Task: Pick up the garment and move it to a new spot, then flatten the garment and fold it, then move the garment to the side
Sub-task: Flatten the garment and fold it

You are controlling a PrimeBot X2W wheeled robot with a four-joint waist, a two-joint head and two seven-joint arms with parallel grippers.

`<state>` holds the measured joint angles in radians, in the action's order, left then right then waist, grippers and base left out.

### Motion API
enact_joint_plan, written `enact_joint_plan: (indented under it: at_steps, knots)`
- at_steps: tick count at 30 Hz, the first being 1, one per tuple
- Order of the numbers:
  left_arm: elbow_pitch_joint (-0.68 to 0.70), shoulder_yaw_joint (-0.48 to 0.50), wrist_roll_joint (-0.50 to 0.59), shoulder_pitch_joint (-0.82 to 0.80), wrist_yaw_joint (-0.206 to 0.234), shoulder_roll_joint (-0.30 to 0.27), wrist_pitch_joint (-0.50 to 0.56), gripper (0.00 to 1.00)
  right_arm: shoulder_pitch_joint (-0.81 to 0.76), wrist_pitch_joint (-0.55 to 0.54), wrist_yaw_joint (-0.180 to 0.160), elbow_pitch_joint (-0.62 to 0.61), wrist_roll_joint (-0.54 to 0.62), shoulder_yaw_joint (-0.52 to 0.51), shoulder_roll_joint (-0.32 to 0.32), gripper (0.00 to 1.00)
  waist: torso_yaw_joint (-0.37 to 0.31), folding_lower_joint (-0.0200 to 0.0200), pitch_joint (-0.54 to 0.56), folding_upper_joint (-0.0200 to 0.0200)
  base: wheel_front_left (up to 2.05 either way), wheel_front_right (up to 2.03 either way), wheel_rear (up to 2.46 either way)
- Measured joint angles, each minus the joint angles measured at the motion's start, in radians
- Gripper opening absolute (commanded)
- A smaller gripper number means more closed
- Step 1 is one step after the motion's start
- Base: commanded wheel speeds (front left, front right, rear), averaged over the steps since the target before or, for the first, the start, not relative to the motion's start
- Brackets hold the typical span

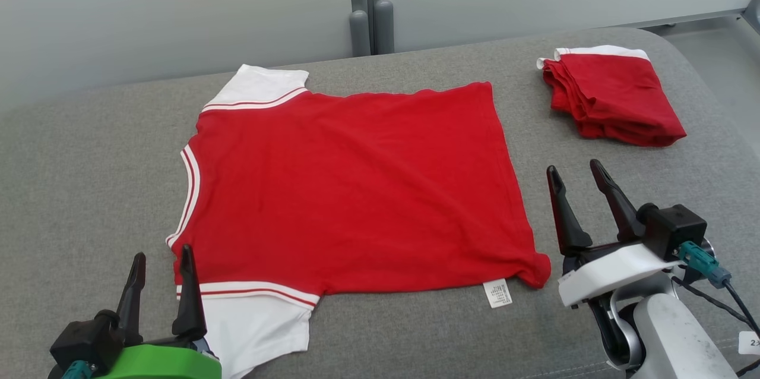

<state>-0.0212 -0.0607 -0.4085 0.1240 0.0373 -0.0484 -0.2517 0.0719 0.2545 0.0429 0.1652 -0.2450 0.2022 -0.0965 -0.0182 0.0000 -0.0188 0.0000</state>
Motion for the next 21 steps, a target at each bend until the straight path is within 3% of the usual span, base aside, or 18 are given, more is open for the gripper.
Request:
enact_joint_plan:
  at_steps: [11, 21]
  knots:
    - [-0.013, -0.003, -0.001, 0.005, -0.002, 0.000, 0.000, 1.00, 0.000, 0.000, 0.009, 0.003, 0.003, -0.008, 0.002, 1.00, 0.006, 0.0000, -0.006, 0.0000, 0.00, 0.00, 0.00]
    - [-0.094, -0.033, -0.084, 0.058, -0.002, 0.001, 0.006, 1.00, -0.001, 0.000, 0.009, 0.009, 0.002, -0.030, 0.004, 1.00, 0.016, 0.0000, -0.040, 0.0000, 0.00, 0.00, 0.00]
